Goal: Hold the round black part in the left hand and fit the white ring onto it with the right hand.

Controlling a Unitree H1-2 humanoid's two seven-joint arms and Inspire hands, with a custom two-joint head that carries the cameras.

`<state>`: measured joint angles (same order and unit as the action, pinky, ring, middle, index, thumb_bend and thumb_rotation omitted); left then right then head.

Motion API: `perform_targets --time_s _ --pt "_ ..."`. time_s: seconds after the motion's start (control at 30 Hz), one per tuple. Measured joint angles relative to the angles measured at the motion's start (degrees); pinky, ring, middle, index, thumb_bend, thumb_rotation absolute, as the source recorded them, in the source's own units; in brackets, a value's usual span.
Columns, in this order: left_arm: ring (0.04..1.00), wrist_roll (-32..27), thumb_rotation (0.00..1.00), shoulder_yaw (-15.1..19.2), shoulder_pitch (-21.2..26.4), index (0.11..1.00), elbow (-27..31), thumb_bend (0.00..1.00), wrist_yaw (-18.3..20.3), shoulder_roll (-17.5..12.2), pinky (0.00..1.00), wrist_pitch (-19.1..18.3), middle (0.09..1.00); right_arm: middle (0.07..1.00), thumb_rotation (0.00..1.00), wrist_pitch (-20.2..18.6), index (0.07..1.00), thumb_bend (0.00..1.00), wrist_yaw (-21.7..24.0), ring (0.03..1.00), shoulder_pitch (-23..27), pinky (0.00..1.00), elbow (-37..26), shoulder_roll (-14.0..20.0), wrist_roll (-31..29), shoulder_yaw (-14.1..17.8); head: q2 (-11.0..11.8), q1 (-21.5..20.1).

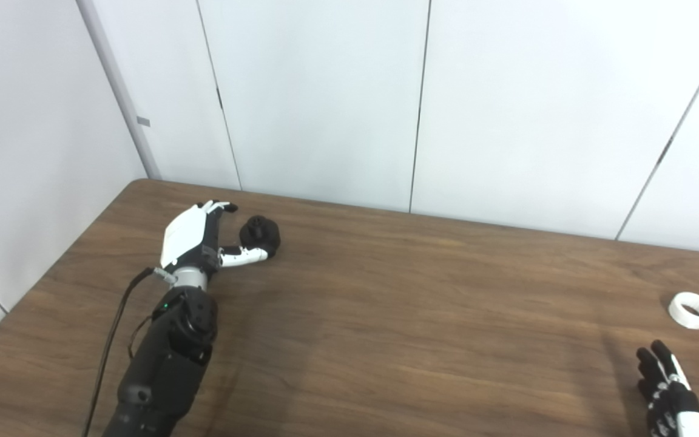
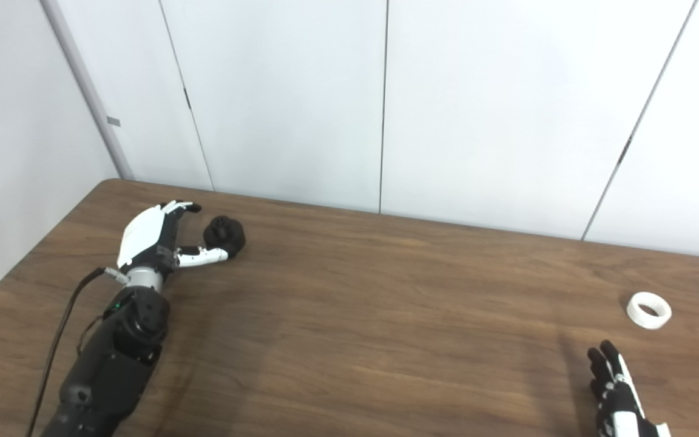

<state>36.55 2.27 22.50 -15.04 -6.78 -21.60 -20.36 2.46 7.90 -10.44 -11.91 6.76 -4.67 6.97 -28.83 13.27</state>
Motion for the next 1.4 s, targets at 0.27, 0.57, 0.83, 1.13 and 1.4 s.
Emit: perform_targets --time_s 0.27,0.57,0.83,1.13,1.4 --pt "1.000 -1.0 0.37 -2.4 4.3 0.809 -7.2 0.95 0.4 -1.5 1.00 -1.1 0.941 0.951 1.00 0.0 0.967 0.48 -0.1 0.974 -0.1 1.00 -0.1 0.0 -0.2 0.0 0.0 -0.3" --pt "0.997 -2.9 0.36 -4.3 6.0 0.810 -11.8 0.95 0.4 -1.5 1.00 -1.2 0.939 0.951 1.00 -0.1 0.966 0.51 -0.1 0.977 -0.2 1.00 -0.3 0.0 0.0 -0.1 -0.2 -0.5" --pt "1.000 -3.3 0.37 -6.7 7.5 0.813 -13.7 0.95 1.1 -2.2 1.00 -1.2 0.945 0.946 1.00 -0.2 0.961 0.50 -0.2 0.966 -0.3 1.00 -0.5 0.0 0.4 -0.1 -0.3 -0.4" --pt "0.996 -4.6 0.38 -7.9 7.8 0.801 -13.9 0.95 1.6 -2.2 1.00 -1.2 0.935 0.941 1.00 -0.1 0.957 0.53 -0.4 0.959 -0.3 1.00 -0.5 0.0 0.5 0.0 -0.4 -0.6" --pt "0.991 -4.5 0.36 -8.9 8.1 0.787 -13.9 0.93 1.3 -2.2 1.00 -1.7 0.926 0.941 1.00 -0.2 0.958 0.53 -0.4 0.963 -0.3 1.00 -0.5 0.0 0.3 -0.1 -0.4 -0.2"
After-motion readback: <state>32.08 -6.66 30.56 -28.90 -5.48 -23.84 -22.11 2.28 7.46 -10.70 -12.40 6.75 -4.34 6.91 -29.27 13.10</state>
